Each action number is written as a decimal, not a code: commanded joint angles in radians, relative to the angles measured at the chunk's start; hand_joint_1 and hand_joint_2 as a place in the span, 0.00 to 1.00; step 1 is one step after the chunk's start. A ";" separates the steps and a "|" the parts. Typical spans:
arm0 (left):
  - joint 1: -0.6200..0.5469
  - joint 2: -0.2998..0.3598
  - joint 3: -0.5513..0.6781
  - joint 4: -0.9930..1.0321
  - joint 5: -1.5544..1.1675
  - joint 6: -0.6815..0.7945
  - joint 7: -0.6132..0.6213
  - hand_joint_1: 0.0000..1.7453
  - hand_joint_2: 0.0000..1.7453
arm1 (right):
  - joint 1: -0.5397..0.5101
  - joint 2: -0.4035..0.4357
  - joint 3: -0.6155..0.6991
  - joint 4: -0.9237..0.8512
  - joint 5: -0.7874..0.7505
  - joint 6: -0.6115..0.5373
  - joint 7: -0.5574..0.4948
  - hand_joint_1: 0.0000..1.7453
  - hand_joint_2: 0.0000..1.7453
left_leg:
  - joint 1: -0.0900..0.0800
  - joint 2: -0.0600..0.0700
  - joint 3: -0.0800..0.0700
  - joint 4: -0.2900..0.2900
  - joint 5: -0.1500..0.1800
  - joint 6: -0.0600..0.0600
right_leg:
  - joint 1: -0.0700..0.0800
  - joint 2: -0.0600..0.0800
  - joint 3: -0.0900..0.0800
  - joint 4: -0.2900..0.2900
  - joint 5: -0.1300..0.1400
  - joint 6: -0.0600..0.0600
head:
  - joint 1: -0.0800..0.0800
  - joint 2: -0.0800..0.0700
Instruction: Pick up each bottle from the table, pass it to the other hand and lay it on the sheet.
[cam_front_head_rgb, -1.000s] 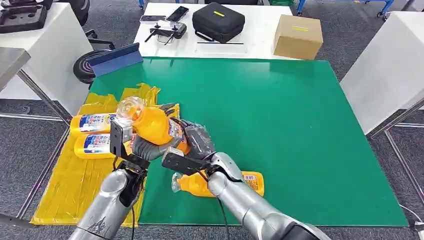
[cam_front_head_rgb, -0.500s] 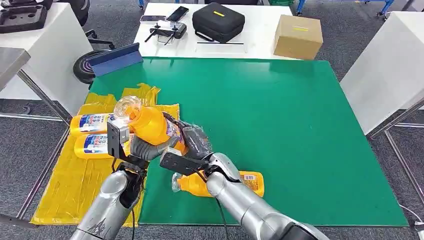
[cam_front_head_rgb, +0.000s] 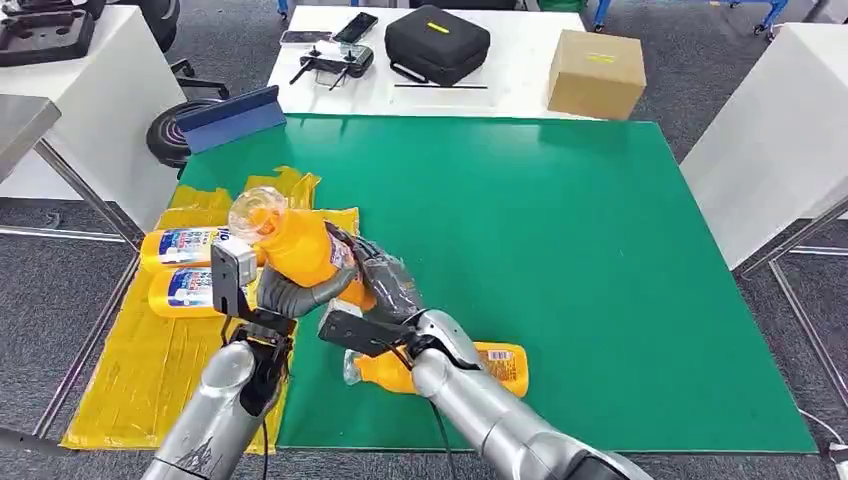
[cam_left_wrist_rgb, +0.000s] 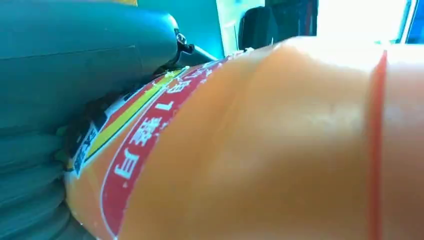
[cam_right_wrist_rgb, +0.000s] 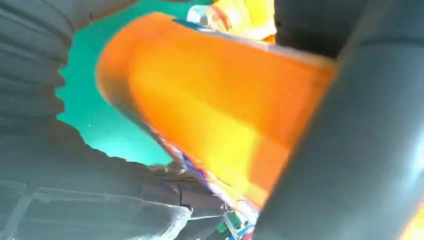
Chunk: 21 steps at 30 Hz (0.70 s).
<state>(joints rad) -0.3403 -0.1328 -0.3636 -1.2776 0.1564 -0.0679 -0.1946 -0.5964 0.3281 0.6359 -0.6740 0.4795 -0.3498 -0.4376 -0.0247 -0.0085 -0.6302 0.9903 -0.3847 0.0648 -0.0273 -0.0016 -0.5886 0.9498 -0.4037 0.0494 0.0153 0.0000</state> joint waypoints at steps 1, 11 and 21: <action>-0.045 0.003 0.028 0.008 -0.002 0.001 -0.001 1.00 1.00 | -0.002 -0.032 0.028 -0.029 0.005 0.009 0.003 0.00 1.00 | 0.002 -0.001 0.004 0.001 -0.002 -0.004 | 0.002 -0.002 0.005 0.000 -0.002 -0.003 | 0.001 0.000; -0.060 0.010 0.082 0.011 -0.029 0.053 -0.021 1.00 1.00 | 0.025 -0.103 0.013 -0.210 0.048 0.061 0.110 0.00 1.00 | 0.003 -0.002 0.004 0.002 -0.003 -0.005 | 0.002 -0.002 0.006 0.000 -0.003 -0.003 | 0.000 0.000; -0.012 0.020 0.216 -0.064 -0.102 0.135 -0.024 1.00 1.00 | 0.172 -0.267 -0.059 -0.566 0.317 0.077 0.334 0.00 1.00 | 0.003 -0.003 0.006 0.002 -0.004 -0.006 | 0.003 -0.003 0.008 -0.001 -0.004 -0.004 | 0.000 0.000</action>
<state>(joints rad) -0.3428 -0.1301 -0.2561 -1.3050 0.1027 0.0216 -0.2125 -0.5175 0.2051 0.6310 -0.9605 0.6780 -0.2918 -0.1674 -0.0247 -0.0086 -0.6305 0.9903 -0.3847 0.0648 -0.0274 -0.0017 -0.5887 0.9498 -0.4037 0.0494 0.0156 0.0000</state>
